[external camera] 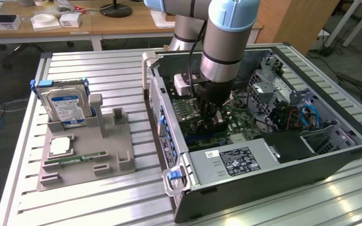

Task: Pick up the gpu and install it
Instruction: 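Insert the gpu into the slot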

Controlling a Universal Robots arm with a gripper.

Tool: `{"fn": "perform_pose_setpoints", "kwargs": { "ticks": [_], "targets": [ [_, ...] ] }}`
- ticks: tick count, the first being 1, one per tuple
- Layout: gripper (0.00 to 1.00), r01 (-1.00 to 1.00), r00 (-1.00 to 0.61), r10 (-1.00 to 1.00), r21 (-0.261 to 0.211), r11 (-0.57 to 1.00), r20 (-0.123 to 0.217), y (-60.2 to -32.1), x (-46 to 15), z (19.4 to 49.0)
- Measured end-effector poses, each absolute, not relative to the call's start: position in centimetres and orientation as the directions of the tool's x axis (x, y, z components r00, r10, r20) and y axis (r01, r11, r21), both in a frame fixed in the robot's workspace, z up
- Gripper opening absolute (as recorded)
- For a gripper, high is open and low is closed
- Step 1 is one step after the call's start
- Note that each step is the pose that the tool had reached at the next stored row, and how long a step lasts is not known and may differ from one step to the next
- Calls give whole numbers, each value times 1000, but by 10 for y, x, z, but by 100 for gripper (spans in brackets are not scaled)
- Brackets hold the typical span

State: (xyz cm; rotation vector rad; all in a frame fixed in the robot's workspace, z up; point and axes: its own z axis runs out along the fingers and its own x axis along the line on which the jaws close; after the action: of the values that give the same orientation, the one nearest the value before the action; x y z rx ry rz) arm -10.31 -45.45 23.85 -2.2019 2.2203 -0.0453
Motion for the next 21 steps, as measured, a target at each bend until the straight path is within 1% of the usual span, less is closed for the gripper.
{"fn": "perform_pose_setpoints", "kwargs": {
  "ticks": [21],
  "targets": [
    [26, -1000, -8, -1000, -30, 7, 11, -453, -105, 232]
  ]
}}
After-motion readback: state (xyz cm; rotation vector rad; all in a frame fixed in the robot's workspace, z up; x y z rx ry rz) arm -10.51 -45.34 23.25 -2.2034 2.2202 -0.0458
